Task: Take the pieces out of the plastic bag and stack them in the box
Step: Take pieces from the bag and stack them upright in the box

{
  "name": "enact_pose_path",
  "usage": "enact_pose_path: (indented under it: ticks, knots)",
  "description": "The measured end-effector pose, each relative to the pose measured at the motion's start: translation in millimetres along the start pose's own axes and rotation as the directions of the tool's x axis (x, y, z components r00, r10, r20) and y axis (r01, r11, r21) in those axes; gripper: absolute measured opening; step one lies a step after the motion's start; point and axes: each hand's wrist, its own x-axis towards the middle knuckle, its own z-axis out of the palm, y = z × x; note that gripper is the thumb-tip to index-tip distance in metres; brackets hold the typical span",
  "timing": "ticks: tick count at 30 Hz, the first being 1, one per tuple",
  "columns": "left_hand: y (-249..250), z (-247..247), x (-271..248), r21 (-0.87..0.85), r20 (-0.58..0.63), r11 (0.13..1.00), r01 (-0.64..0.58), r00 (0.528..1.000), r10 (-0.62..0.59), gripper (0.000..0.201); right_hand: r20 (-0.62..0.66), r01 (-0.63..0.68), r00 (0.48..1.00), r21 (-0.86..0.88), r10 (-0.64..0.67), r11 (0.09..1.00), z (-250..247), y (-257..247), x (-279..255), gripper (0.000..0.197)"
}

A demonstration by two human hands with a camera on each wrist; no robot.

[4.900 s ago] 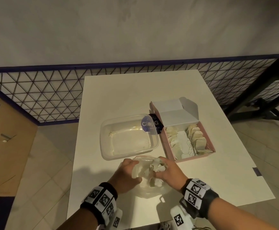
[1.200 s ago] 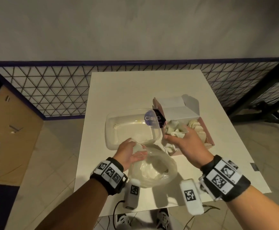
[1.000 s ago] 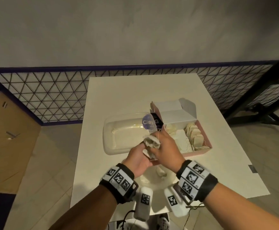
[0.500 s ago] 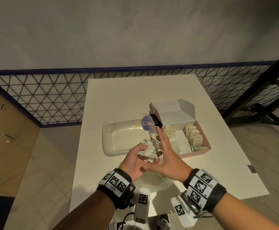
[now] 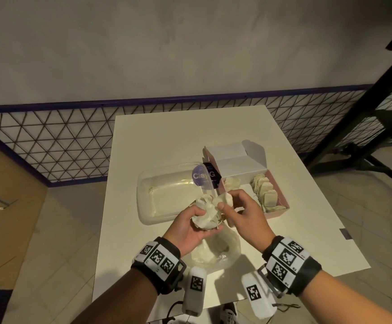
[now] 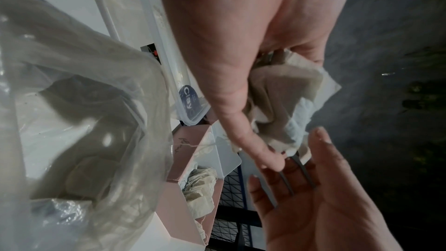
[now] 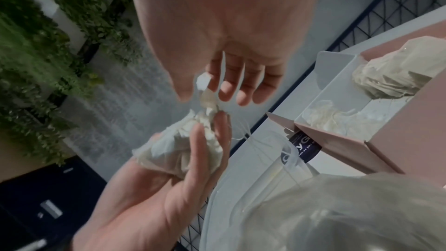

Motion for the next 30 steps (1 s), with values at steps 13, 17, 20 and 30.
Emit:
enact_pose_path:
  ticks: [13, 17, 20, 30]
  knots:
    - [9, -18, -3, 0.037, 0.030, 0.999, 0.032, 0.999, -0.033, 0.042, -0.066, -0.083, 0.994, 0.100, 0.090, 0.992, -29, -8, 10, 0.012]
    - [8, -19, -1, 0.097, -0.004, 0.994, 0.048, 0.999, -0.048, 0.051, -0.065, -0.151, 0.986, 0.089, 0.157, 0.985, -23, -11, 11, 0.010]
    - [6, -16, 1, 0.137, -0.011, 0.989, 0.045, 0.999, -0.044, 0.056, 0.014, -0.212, 0.977, 0.129, 0.212, 0.969, -18, -14, 14, 0.009]
    - [4, -5, 3, 0.273, 0.007, 0.962, 0.006, 1.000, -0.008, 0.041, 0.139, -0.296, 0.950, 0.131, 0.279, 0.946, -10, -21, 10, 0.023]
